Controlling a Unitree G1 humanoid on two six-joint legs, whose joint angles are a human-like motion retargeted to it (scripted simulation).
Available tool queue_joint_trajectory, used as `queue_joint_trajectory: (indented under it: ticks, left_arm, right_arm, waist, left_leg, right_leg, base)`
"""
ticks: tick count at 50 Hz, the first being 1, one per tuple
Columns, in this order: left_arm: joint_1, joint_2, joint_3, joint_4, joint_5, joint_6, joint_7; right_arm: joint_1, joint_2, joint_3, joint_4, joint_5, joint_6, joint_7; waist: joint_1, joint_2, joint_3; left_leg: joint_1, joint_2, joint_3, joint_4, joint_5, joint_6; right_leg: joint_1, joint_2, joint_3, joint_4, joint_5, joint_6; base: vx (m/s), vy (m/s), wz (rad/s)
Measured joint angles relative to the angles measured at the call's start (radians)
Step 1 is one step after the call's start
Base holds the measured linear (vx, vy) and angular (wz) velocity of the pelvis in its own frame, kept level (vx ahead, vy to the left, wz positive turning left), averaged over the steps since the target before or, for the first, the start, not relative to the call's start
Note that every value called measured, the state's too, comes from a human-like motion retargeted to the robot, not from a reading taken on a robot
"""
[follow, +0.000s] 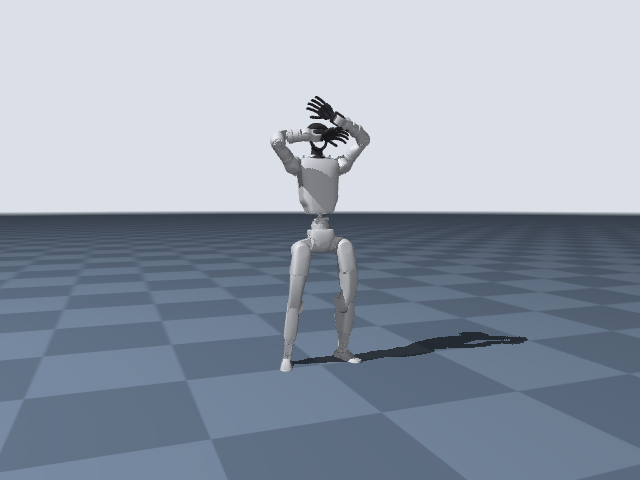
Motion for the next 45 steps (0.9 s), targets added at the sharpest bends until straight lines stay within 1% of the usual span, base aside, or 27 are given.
queue_joint_trajectory:
  ticks: [2,3,5,7,8,10,12,13,15,16,18,20,23,25,26,28,30,32,35,37,40,42,45]
  left_arm:
    - [0.014,0.009,-0.008,0.080,-0.036,0.014,-0.058]
    - [0.029,0.015,-0.015,0.091,-0.044,0.005,-0.103]
    - [0.082,0.026,-0.018,0.045,-0.036,-0.040,-0.192]
    - [0.131,0.045,-0.018,-0.097,0.025,-0.106,-0.240]
    - [0.142,0.047,-0.018,-0.182,0.071,-0.133,-0.248]
    - [0.135,0.037,-0.018,-0.339,0.171,-0.156,-0.236]
    - [0.104,0.012,-0.018,-0.422,0.221,-0.136,-0.176]
    - [0.088,0.000,-0.018,-0.430,0.225,-0.119,-0.137]
    - [0.057,-0.019,-0.018,-0.389,0.198,-0.081,-0.058]
    - [0.042,-0.029,-0.015,-0.334,0.174,-0.061,-0.032]
    - [0.027,-0.046,0.017,-0.207,0.123,-0.028,0.000]
    - [0.023,-0.058,0.056,-0.066,0.073,-0.003,0.001]
    - [0.028,-0.060,0.054,0.110,0.007,0.007,-0.061]
    - [0.025,-0.063,0.008,0.175,-0.014,-0.004,-0.135]
    - [0.037,-0.060,-0.007,0.167,-0.013,-0.027,-0.181]
    - [0.085,-0.041,-0.018,0.097,0.009,-0.080,-0.271]
    - [0.128,-0.019,-0.018,-0.049,0.066,-0.122,-0.337]
    - [0.147,0.003,-0.018,-0.238,0.133,-0.145,-0.364]
    - [0.135,0.017,-0.018,-0.469,0.187,-0.153,-0.321]
    - [0.110,0.018,-0.018,-0.512,0.176,-0.133,-0.239]
    - [0.057,0.013,-0.004,-0.406,0.156,-0.082,-0.136]
    - [0.040,0.006,0.032,-0.258,0.138,-0.047,-0.127]
    - [0.032,-0.014,0.041,-0.032,0.075,-0.012,-0.159]
  right_arm:
    - [-0.004,0.015,-0.029,-0.081,0.039,-0.002,-0.066]
    - [-0.002,0.025,-0.057,-0.097,0.057,-0.005,-0.099]
    - [-0.017,0.044,-0.091,-0.074,0.067,-0.005,-0.172]
    - [-0.051,0.070,-0.087,0.027,0.081,-0.012,-0.243]
    - [-0.067,0.081,-0.079,0.092,0.098,-0.017,-0.269]
    - [-0.081,0.096,-0.073,0.226,0.159,-0.021,-0.291]
    - [-0.070,0.095,-0.086,0.340,0.202,-0.011,-0.276]
    - [-0.059,0.090,-0.093,0.380,0.208,0.000,-0.257]
    - [-0.029,0.078,-0.101,0.417,0.199,0.021,-0.195]
    - [-0.017,0.068,-0.091,0.400,0.184,0.026,-0.150]
    - [-0.004,0.050,-0.055,0.329,0.144,0.027,-0.059]
    - [-0.006,0.040,-0.013,0.211,0.092,0.021,0.010]
    - [0.015,0.057,-0.031,0.040,0.080,0.005,0.023]
    - [0.034,0.068,-0.085,-0.011,0.115,-0.002,-0.021]
    - [0.042,0.078,-0.114,-0.002,0.129,-0.007,-0.059]
    - [0.043,0.102,-0.151,0.054,0.134,-0.009,-0.141]
    - [0.010,0.122,-0.154,0.157,0.109,0.008,-0.214]
    - [-0.018,0.136,-0.143,0.258,0.094,0.028,-0.238]
    - [-0.023,0.130,-0.116,0.341,0.089,0.038,-0.197]
    - [-0.007,0.111,-0.084,0.326,0.078,0.032,-0.128]
    - [0.007,0.084,-0.030,0.227,0.003,0.024,0.005]
    - [0.003,0.074,-0.011,0.122,-0.050,0.018,0.055]
    - [0.018,0.071,-0.055,-0.023,-0.042,0.010,0.029]
  waist:
    - [0.011,0.018,0.007]
    - [0.015,0.026,0.008]
    - [0.032,0.046,0.006]
    - [0.048,0.071,0.000]
    - [0.055,0.081,-0.002]
    - [0.062,0.088,-0.002]
    - [0.057,0.073,0.004]
    - [0.050,0.061,0.008]
    - [0.033,0.033,0.013]
    - [0.026,0.022,0.019]
    - [0.019,0.008,0.028]
    - [0.019,0.004,0.033]
    - [0.019,0.011,0.027]
    - [0.026,0.015,0.040]
    - [0.033,0.023,0.041]
    - [0.052,0.046,0.033]
    - [0.074,0.074,0.029]
    - [0.082,0.088,0.027]
    - [0.073,0.074,0.027]
    - [0.056,0.048,0.032]
    - [0.038,0.013,0.038]
    - [0.038,0.008,0.042]
    - [0.045,0.012,0.045]
  left_leg:
    - [0.001,0.000,0.004,0.001,0.000,0.006]
    - [0.002,0.000,0.006,0.001,0.000,0.008]
    - [0.001,0.001,0.010,0.001,0.000,0.010]
    - [0.000,0.004,0.012,0.001,0.000,0.007]
    - [-0.001,0.005,0.013,0.001,0.000,0.005]
    - [-0.004,0.008,0.012,0.002,0.000,-0.001]
    - [-0.006,0.009,0.009,0.003,0.001,-0.005]
    - [-0.007,0.008,0.006,0.003,0.002,-0.006]
    - [-0.009,0.006,0.001,0.004,0.004,-0.008]
    - [-0.010,0.005,-0.002,0.004,0.004,-0.007]
    - [-0.011,0.003,-0.008,0.006,0.005,-0.005]
    - [-0.013,0.000,-0.011,0.006,0.006,-0.001]
    - [-0.018,-0.003,-0.012,0.007,0.008,0.007]
    - [-0.017,-0.004,-0.011,0.008,0.007,0.012]
    - [-0.017,-0.004,-0.009,0.007,0.006,0.013]
    - [-0.017,-0.002,-0.005,0.006,0.006,0.015]
    - [-0.017,0.000,-0.001,0.005,0.006,0.014]
    - [-0.017,0.002,0.002,0.004,0.005,0.012]
    - [-0.017,0.003,0.003,0.002,0.005,0.005]
    - [-0.017,0.003,0.000,0.001,0.005,0.002]
    - [-0.015,-0.001,-0.005,0.001,0.005,0.001]
    - [-0.014,-0.003,-0.008,0.001,0.004,0.004]
    - [-0.013,-0.006,-0.012,0.003,0.003,0.011]
  right_leg:
    - [-0.002,0.000,0.004,0.001,0.000,0.002]
    - [-0.003,-0.001,0.006,0.001,0.001,0.002]
    - [-0.006,0.001,0.011,0.002,0.002,0.000]
    - [-0.010,0.003,0.016,0.003,0.005,-0.004]
    - [-0.012,0.005,0.017,0.004,0.006,-0.006]
    - [-0.015,0.007,0.018,0.005,0.007,-0.011]
    - [-0.014,0.008,0.015,0.006,0.008,-0.015]
    - [-0.014,0.007,0.013,0.006,0.008,-0.015]
    - [-0.012,0.006,0.007,0.006,0.009,-0.015]
    - [-0.010,0.005,0.004,0.006,0.009,-0.014]
    - [-0.007,0.002,-0.002,0.005,0.009,-0.010]
    - [-0.006,-0.001,-0.007,0.004,0.009,-0.004]
    - [-0.011,-0.004,-0.007,0.004,0.010,0.004]
    - [-0.010,-0.004,-0.006,0.003,0.010,0.005]
    - [-0.011,-0.004,-0.005,0.004,0.011,0.004]
    - [-0.015,-0.003,0.000,0.004,0.013,0.003]
    - [-0.019,-0.001,0.006,0.005,0.014,-0.002]
    - [-0.022,0.002,0.010,0.006,0.015,-0.007]
    - [-0.025,0.003,0.012,0.008,0.015,-0.013]
    - [-0.023,0.002,0.010,0.009,0.014,-0.014]
    - [-0.018,0.000,0.003,0.008,0.011,-0.011]
    - [-0.014,-0.003,-0.002,0.008,0.008,-0.005]
    - [-0.009,-0.007,-0.007,0.007,0.006,0.003]
  base:
    - [0.00,0.00,0.00]
    - [0.00,0.00,0.00]
    - [0.00,0.00,0.00]
    - [0.00,0.00,0.00]
    - [0.00,0.00,0.00]
    - [0.00,0.00,0.00]
    - [0.00,0.00,0.00]
    - [0.00,0.00,0.00]
    - [0.00,0.00,0.00]
    - [0.00,0.00,0.00]
    - [0.00,0.00,0.00]
    - [0.00,0.00,0.00]
    - [0.00,0.00,0.00]
    - [0.00,0.00,0.00]
    - [0.00,0.00,0.00]
    - [0.00,0.00,0.00]
    - [0.00,0.00,0.00]
    - [0.00,0.00,0.00]
    - [0.00,0.00,0.00]
    - [0.00,0.00,0.00]
    - [0.00,0.00,0.00]
    - [0.00,0.00,0.00]
    - [0.00,0.00,0.00]
